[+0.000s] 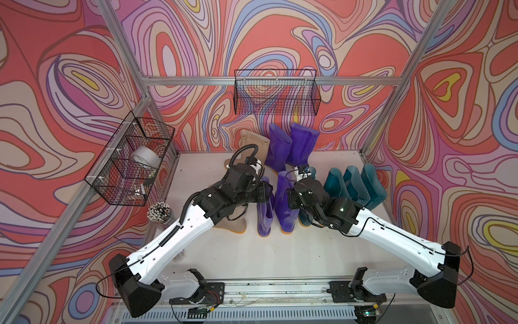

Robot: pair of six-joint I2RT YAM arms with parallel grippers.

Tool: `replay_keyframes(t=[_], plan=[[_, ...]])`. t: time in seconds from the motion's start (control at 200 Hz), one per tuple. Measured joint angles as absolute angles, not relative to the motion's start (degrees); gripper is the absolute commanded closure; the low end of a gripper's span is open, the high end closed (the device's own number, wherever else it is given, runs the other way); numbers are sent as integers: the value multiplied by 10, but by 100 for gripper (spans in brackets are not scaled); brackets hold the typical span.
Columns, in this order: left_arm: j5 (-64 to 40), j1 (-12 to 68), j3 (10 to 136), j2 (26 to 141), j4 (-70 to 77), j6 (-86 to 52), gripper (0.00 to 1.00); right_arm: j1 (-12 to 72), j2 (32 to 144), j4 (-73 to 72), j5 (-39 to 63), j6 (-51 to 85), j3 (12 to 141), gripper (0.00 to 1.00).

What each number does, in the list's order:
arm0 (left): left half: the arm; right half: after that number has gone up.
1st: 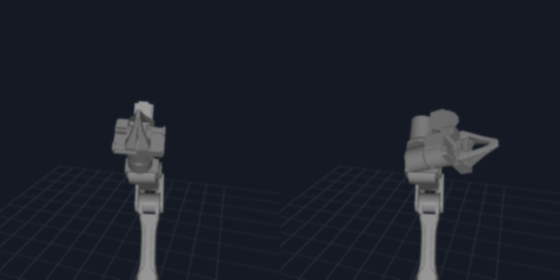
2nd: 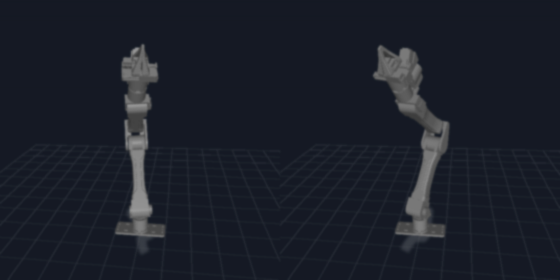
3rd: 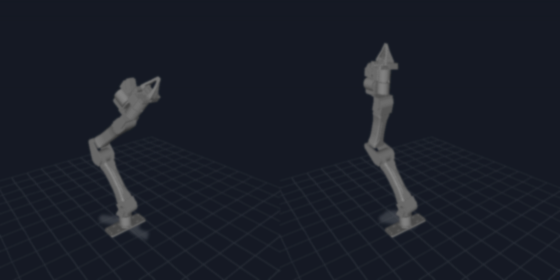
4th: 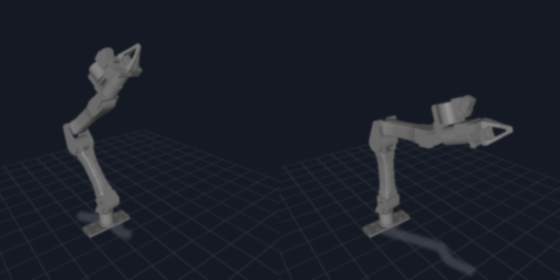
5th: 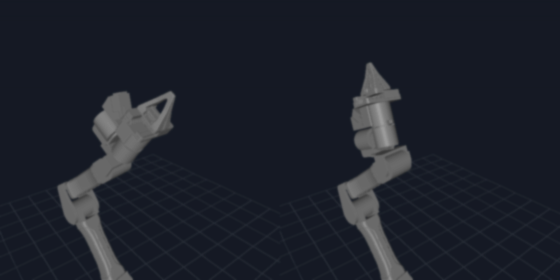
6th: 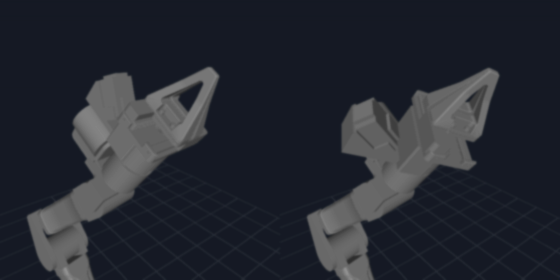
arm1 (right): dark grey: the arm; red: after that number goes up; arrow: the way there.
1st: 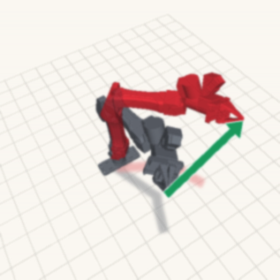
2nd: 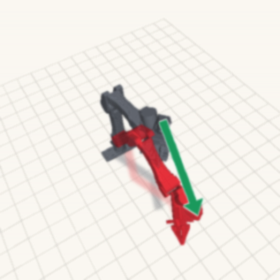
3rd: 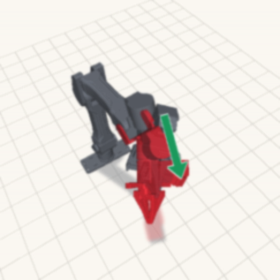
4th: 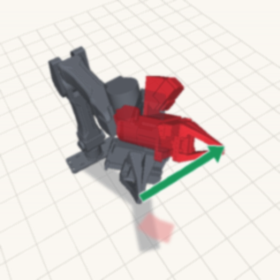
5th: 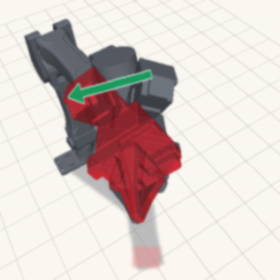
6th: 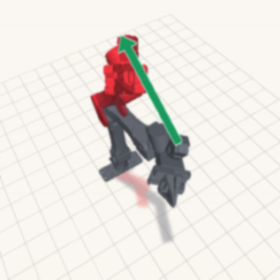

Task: Match and arrange rain boots in pairs
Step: Pick up the rain boot at the center of the board.

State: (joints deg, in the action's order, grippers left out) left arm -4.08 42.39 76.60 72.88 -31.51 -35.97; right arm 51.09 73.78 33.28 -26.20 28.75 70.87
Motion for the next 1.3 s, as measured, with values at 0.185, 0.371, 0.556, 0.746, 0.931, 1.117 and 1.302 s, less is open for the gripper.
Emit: replay_keyframes(t=[0.185,0.371,0.556,0.746,0.931,1.117,1.302], plan=[[-48,424,769,731,-312,-355,52,511,737,342,-258,277,724,54],[-13,424,826,729,-350,-332,40,511,737,343,-241,252,776,52],[112,425,900,691,-434,-378,32,511,740,329,-233,224,817,50],[207,425,911,629,-584,-574,19,511,745,314,-230,201,819,48],[213,425,910,630,-711,-747,0,511,750,304,-231,183,818,47],[218,425,899,672,-736,-797,0,511,750,296,-231,174,815,45],[177,384,854,692,-681,-777,0,511,757,296,-231,159,820,45]])
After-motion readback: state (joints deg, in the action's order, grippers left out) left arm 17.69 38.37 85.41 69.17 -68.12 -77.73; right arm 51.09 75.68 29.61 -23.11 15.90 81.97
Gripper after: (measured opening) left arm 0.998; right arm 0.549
